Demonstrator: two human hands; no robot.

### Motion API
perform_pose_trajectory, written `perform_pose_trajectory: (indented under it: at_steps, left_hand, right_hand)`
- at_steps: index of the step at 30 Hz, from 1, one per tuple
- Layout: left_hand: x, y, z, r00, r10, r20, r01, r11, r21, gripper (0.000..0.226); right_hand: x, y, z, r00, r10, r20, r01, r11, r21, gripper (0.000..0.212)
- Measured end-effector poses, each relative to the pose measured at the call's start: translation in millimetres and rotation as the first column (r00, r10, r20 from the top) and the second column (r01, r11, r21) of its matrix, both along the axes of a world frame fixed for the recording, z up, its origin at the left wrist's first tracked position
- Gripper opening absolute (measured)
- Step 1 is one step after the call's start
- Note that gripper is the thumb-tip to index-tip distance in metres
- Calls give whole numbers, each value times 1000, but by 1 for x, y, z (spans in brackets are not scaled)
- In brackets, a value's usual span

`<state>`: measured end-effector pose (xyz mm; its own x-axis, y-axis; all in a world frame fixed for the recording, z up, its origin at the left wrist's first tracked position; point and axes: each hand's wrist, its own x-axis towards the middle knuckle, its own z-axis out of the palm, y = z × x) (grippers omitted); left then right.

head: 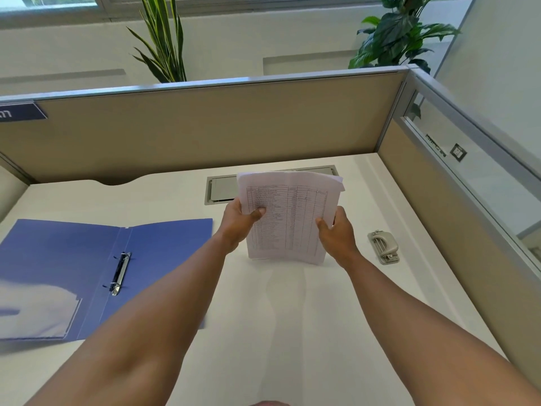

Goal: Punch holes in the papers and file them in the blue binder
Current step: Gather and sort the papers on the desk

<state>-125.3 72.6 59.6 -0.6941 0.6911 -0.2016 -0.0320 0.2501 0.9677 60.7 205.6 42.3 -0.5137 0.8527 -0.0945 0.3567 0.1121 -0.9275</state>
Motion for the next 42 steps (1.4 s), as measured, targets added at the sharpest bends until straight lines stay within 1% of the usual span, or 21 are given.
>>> perform_pose_trajectory:
  at_steps: [2, 6, 8, 15, 22, 26, 31, 34, 37, 42]
  left_hand:
    - [1, -2, -3, 1000, -14, 5, 14, 999, -33, 37]
    - [5, -9, -10, 996, -76, 47, 81, 992, -99, 39]
    - [7, -12, -11, 995, -90, 54, 95, 989, -117, 40]
    - [6, -21, -4, 995, -97, 34, 100, 990, -104, 35]
    - [7, -29, 5, 992, -116, 56, 120, 991, -63, 32]
    - [6, -43, 2, 991, -53, 125, 61, 996, -60, 35]
    - [12, -67, -4, 975, -66, 212, 84, 993, -77, 36]
    - [14, -79, -8, 959, -28, 280, 47, 997, -62, 41]
    - [16, -88, -12, 927, 27, 374, -25, 1000, -11, 46]
    - [21, -97, -15, 840, 127, 527, -188, 980, 63, 47]
  right_hand:
    - [1, -1, -1, 1000, 15, 25, -15, 1000, -3, 28]
    - [6, -3, -6, 989, 68, 131, -69, 998, 6, 29]
    - [9, -5, -6, 986, 78, 151, -80, 997, 8, 28]
    - [21, -11, 5, 996, 68, 62, -65, 997, -48, 22]
    - [29, -25, 14, 1000, -15, -18, 13, 988, -155, 13]
    - [37, -31, 11, 993, -113, -27, 104, 965, -242, 12]
    - [46, -40, 7, 968, -249, -41, 219, 910, -351, 10]
    - [47, -48, 5, 942, -332, -43, 289, 872, -396, 9]
    - [45, -58, 3, 922, -383, -52, 325, 841, -432, 9]
    - [39, -74, 6, 885, -453, -108, 337, 783, -522, 14]
